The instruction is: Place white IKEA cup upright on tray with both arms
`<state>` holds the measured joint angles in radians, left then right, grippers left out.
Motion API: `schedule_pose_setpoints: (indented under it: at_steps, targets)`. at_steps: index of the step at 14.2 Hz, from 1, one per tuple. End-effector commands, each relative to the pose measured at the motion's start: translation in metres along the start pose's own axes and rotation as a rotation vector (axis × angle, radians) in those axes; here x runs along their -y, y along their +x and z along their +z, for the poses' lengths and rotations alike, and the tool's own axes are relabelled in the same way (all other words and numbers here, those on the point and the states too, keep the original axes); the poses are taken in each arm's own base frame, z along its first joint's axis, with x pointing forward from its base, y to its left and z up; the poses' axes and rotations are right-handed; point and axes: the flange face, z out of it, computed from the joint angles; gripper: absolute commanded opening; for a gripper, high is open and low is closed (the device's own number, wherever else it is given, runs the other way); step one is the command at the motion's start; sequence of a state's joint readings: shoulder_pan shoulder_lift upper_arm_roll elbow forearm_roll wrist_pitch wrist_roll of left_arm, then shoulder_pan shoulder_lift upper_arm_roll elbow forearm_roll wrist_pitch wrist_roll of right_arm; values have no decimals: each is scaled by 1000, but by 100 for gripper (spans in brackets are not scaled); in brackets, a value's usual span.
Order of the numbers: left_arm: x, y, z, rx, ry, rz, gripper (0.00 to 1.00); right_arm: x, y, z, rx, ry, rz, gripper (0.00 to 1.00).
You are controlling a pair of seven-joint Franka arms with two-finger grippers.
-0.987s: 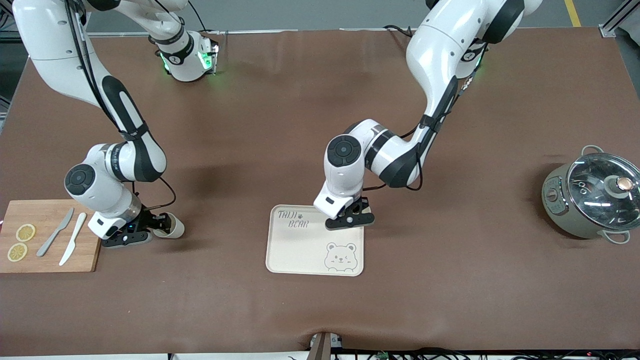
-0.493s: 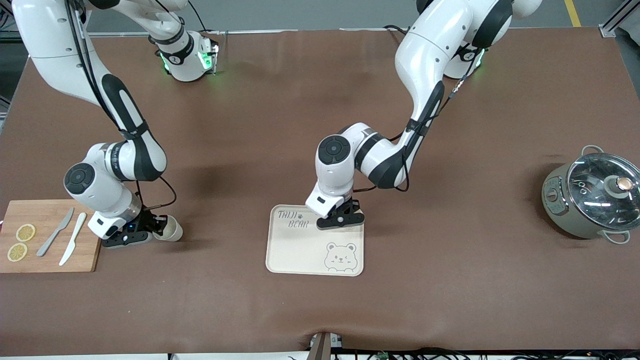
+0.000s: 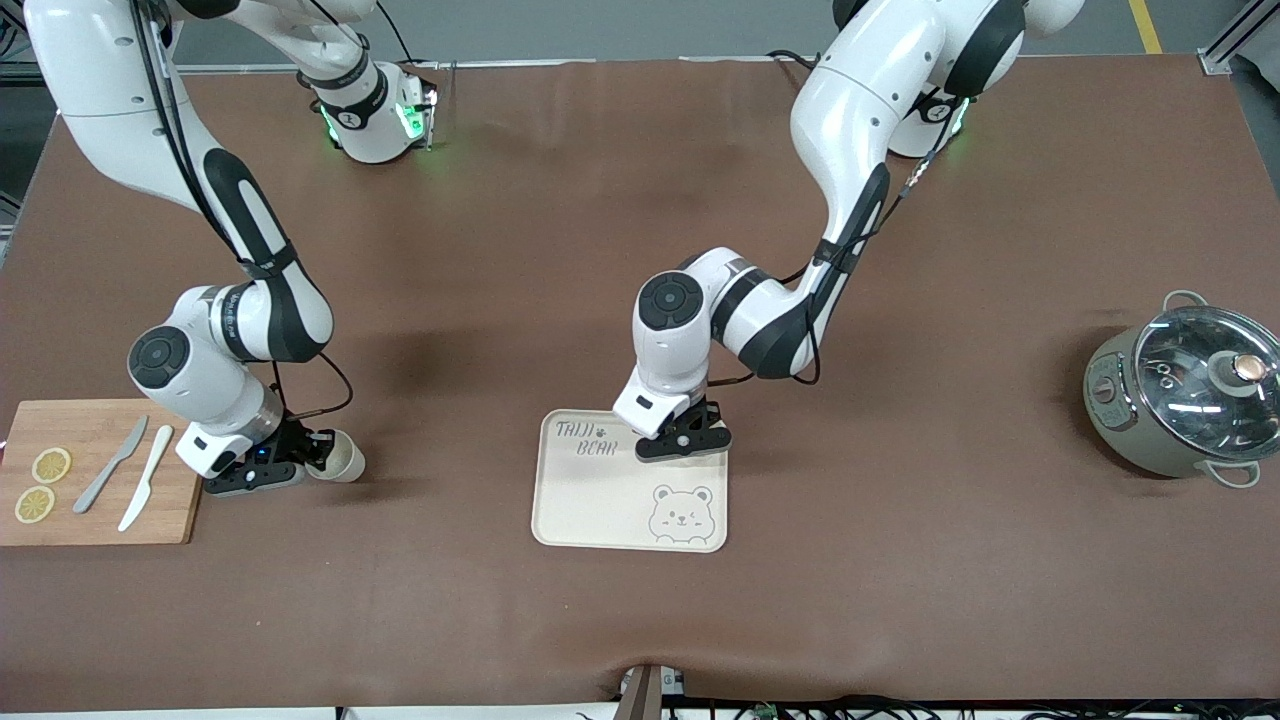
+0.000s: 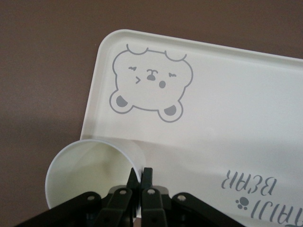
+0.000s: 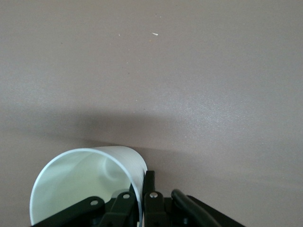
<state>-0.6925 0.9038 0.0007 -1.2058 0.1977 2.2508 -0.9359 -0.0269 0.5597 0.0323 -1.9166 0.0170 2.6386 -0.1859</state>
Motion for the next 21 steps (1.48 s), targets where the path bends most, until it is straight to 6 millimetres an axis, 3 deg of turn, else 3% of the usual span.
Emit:
schedule_pose_setpoints:
  at_steps: [1,2,4,5,7,8,13,16,21]
  targets:
    - [-5,2,2,-34,-5,-10,5,9,3,-10,3,23,-1,0]
    - [-6,1,4,-34,-5,-8,7,10,8,-18,12,43,27,0]
    - [-6,1,6,-34,-5,-9,28,11,18,-31,46,83,62,0]
    - [-6,1,7,-34,-7,-12,42,12,20,-35,61,97,77,0]
    - [-7,2,7,-42,-16,-21,84,21,25,-45,59,100,108,0]
    - [-5,4,7,-46,-15,-23,98,27,28,-49,53,100,120,0]
    - [-1,2,-9,-8,42,-44,100,89,46,-72,70,112,221,0]
    - [11,15,-57,13,73,-48,100,128,56,-86,78,117,284,0]
    - [34,37,-91,30,85,-27,100,199,69,-108,62,119,396,0]
